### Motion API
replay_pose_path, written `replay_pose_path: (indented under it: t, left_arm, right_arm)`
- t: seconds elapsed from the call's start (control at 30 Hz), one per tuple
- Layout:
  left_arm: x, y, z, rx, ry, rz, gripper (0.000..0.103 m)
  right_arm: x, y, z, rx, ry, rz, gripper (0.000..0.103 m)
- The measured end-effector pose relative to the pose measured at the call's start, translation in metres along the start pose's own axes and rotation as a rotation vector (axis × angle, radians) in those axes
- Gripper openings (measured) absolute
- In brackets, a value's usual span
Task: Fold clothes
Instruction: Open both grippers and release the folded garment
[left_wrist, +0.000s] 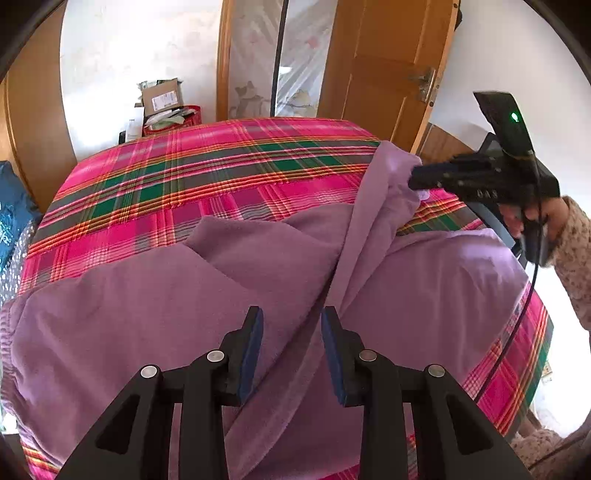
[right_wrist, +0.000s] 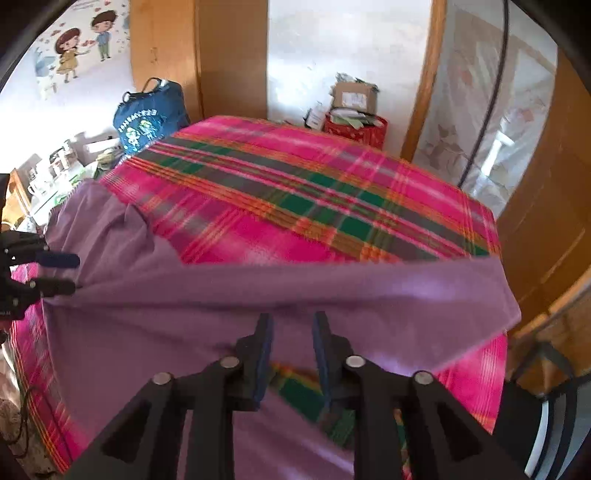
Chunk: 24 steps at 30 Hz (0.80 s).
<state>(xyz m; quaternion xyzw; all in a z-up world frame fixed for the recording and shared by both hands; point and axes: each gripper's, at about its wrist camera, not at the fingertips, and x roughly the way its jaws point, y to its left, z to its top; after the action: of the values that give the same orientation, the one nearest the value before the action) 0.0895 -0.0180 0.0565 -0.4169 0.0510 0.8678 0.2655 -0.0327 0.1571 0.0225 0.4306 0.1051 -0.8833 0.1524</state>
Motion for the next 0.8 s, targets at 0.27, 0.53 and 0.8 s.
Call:
replay_pose_path:
  t: [0.27, 0.53, 0.8]
  left_arm:
    - [0.013, -0.005, -0.003, 0.03, 0.035, -0.03, 0.034]
    - [0.02, -0.003, -0.007, 0.027, 0.052, -0.041, 0.034]
    - [0.022, 0.001, -0.009, 0.022, 0.058, -0.055, 0.034]
  right_arm:
    - [0.039, -0.028, 0.03, 0.139, 0.055, -0.011, 0.044]
    - [0.076, -0.036, 0.032, 0.224, 0.165, -0.062, 0.047]
    - [0.097, -0.036, 0.032, 0.243, 0.223, -0.105, 0.045]
